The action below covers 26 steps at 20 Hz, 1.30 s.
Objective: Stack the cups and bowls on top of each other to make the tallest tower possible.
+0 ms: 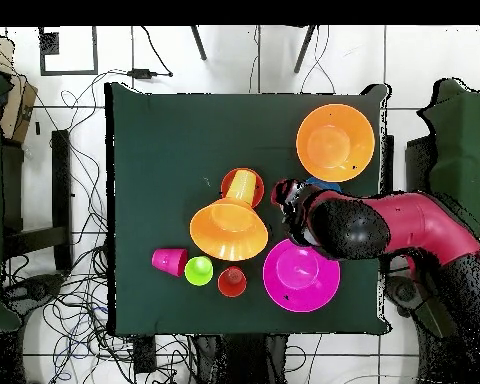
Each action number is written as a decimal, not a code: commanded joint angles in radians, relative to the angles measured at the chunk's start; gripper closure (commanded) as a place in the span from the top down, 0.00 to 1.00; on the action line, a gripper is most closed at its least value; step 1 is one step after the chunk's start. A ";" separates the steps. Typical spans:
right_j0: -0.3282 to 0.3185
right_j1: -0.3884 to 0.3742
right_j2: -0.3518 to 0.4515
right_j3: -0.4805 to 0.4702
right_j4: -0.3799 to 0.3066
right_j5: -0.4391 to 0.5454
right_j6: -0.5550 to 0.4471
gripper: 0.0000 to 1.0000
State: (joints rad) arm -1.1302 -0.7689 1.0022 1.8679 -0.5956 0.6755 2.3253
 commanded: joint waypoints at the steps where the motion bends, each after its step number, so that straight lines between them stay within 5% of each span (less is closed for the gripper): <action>1: 0.163 -0.092 -0.154 -0.083 -0.052 0.308 -0.122 1.00; 13: 0.172 0.050 -0.185 -0.015 -0.087 0.152 -0.121 1.00; 26: 0.250 0.172 -0.248 -0.129 -0.209 0.048 -0.113 1.00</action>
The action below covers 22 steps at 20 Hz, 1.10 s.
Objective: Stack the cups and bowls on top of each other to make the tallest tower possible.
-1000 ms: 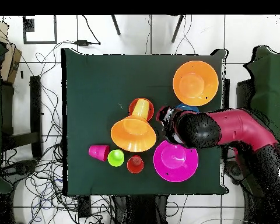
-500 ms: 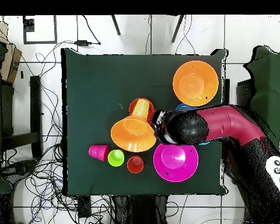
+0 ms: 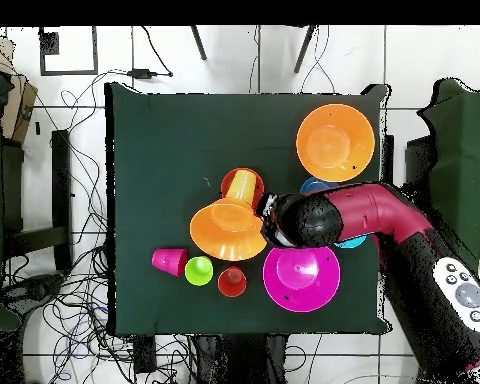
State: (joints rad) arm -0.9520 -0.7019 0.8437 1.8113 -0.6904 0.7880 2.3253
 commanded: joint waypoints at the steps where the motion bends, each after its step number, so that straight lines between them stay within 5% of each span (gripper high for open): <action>1: 0.072 0.108 -0.082 -0.064 -0.109 -0.065 -0.120 1.00; 4: 0.070 0.121 -0.054 -0.046 -0.103 -0.079 -0.161 1.00; 11: -0.016 0.182 0.125 -0.029 0.030 0.047 -0.417 1.00; 22: -0.032 0.194 0.188 -0.072 0.098 0.124 -0.504 1.00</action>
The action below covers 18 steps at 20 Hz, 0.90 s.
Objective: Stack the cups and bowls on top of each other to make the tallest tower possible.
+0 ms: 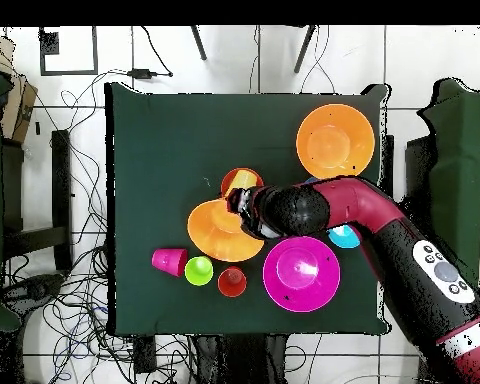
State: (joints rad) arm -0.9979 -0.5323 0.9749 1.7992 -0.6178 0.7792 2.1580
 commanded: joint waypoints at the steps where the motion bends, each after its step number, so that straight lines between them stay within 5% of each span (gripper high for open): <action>1: 0.015 0.018 0.064 -0.065 0.034 0.138 -0.346 1.00; 10: 0.038 0.036 0.058 -0.116 -0.003 0.110 -0.408 1.00; 18: 0.109 -0.034 -0.040 -0.228 -0.216 0.005 -0.346 1.00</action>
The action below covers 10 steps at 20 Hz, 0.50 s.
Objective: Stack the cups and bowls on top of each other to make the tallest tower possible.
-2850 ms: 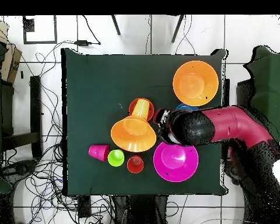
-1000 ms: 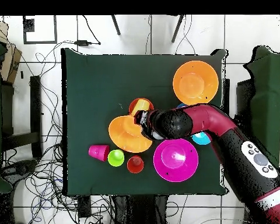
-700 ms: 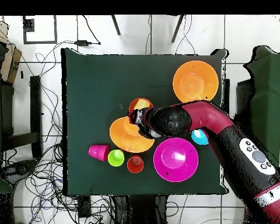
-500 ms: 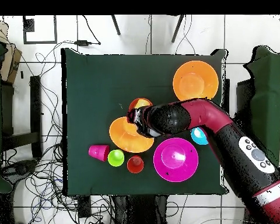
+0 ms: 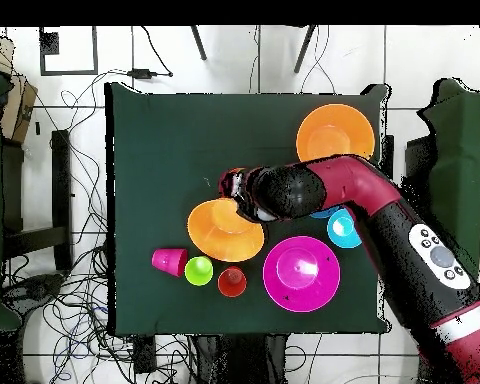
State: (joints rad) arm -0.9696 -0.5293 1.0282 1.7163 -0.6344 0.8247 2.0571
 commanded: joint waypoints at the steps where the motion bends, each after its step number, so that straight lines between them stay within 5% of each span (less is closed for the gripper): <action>1: 0.089 -0.049 -0.107 -0.156 -0.217 -0.032 -0.231 1.00; 4: 0.101 -0.111 -0.130 -0.153 -0.263 -0.026 -0.196 1.00; 10: 0.107 -0.109 -0.129 -0.144 -0.282 -0.029 -0.216 1.00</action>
State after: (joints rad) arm -0.9014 -0.6098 0.9816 1.6327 -0.8058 0.8191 2.0571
